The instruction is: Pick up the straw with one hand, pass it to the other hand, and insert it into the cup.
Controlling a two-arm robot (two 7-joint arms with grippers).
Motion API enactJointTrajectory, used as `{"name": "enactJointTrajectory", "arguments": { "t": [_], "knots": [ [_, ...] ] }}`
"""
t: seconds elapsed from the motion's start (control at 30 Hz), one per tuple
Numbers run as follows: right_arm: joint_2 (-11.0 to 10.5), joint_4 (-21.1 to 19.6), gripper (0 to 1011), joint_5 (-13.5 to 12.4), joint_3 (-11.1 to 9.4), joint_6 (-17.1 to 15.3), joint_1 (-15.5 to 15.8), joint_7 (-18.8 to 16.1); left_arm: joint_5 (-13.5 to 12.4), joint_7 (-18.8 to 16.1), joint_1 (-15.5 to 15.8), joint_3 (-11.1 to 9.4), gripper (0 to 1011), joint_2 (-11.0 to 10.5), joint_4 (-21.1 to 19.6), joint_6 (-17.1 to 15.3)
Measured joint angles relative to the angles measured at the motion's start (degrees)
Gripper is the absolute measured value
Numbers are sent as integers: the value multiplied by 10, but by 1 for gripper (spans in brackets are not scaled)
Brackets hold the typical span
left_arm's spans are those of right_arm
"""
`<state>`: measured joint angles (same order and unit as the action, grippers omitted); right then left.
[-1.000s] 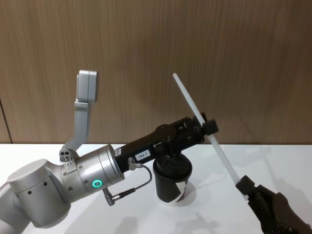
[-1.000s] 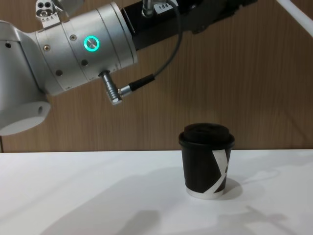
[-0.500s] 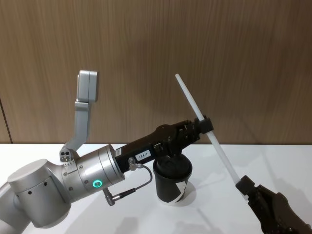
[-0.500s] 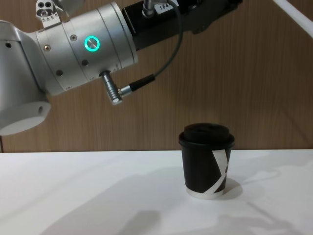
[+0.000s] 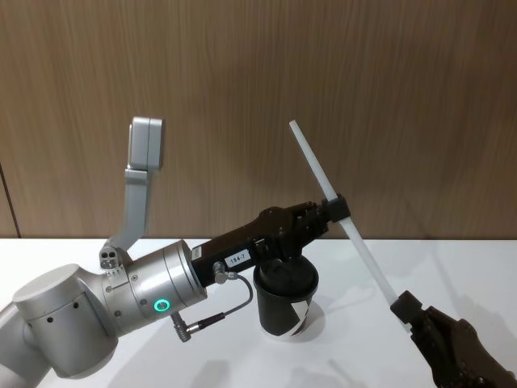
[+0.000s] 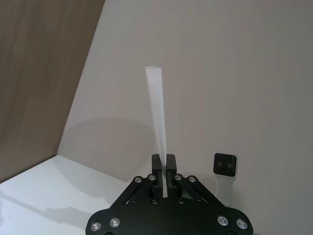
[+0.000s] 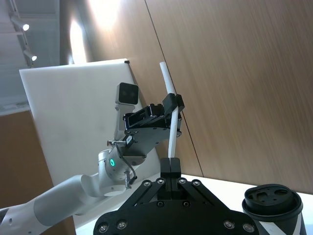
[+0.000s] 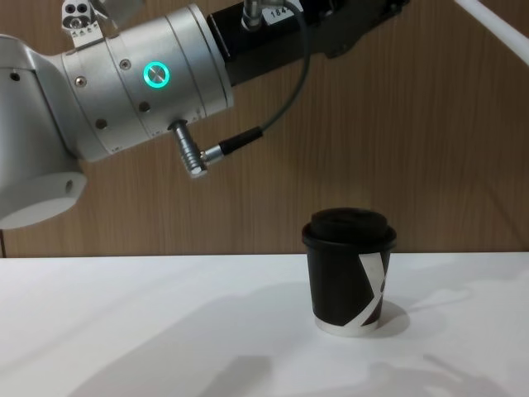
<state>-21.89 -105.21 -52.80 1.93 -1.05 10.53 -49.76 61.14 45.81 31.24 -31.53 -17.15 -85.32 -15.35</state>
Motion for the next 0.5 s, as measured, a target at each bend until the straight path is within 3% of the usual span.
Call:
{"name": "enactJointTrajectory", "arguments": {
  "t": [0.43, 0.5],
  "knots": [
    [0, 0, 9, 0, 0, 0, 0, 0, 0, 0, 0, 0, 12, 0, 0, 0],
    [0, 0, 63, 0, 0, 0, 0, 0, 0, 0, 0, 1, 12, 0, 0, 0]
  ]
}}
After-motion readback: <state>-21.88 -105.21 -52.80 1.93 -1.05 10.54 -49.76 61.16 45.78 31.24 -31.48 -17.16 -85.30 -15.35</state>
